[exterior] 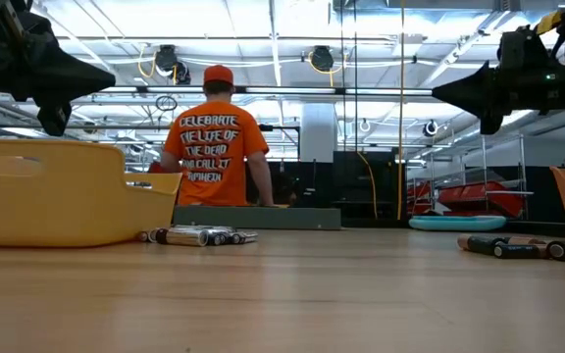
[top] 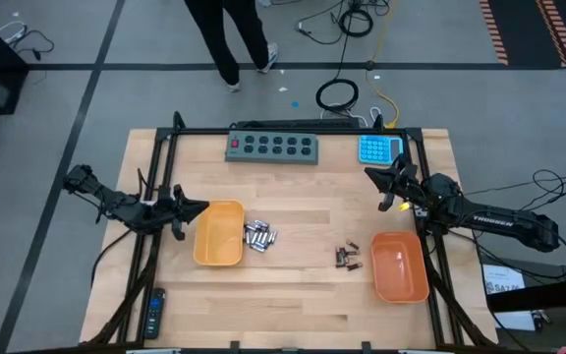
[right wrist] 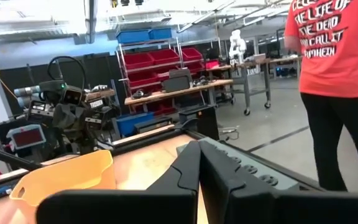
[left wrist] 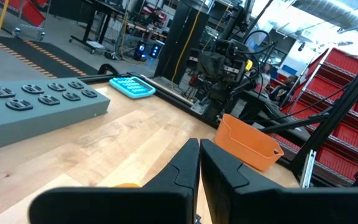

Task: Sort batteries
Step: Put the silver battery into the yellow bin

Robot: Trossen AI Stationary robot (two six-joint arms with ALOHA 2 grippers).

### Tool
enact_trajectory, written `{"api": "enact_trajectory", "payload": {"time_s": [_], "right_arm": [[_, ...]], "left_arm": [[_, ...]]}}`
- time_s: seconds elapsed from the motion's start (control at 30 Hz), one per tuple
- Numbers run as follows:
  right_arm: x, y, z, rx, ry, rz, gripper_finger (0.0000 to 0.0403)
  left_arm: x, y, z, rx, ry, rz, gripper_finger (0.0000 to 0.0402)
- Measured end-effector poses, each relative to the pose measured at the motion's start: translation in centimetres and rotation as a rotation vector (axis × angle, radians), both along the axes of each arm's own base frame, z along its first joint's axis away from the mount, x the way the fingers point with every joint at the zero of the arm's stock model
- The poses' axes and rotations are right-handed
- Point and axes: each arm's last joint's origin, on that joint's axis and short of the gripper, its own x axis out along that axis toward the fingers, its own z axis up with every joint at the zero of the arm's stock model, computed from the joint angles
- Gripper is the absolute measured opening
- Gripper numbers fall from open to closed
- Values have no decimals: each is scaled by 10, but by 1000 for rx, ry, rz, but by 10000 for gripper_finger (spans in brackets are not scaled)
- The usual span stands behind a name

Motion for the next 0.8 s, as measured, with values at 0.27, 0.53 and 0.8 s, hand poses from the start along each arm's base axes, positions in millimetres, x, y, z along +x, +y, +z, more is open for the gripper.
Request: {"api": "enact_trajectory", "payload": {"time_s": [0.27,0.53,0.8], "right_arm": [[1,0,-10,81,80,25,0],[2,1,-21,166,165,56,0],[2,2,-21,178,160,92,0]], "left_arm": [[0,1,0,0,2,48,25],[0,2,0,223,60,64,25],[-1,4,4,339,71,147,25]]}}
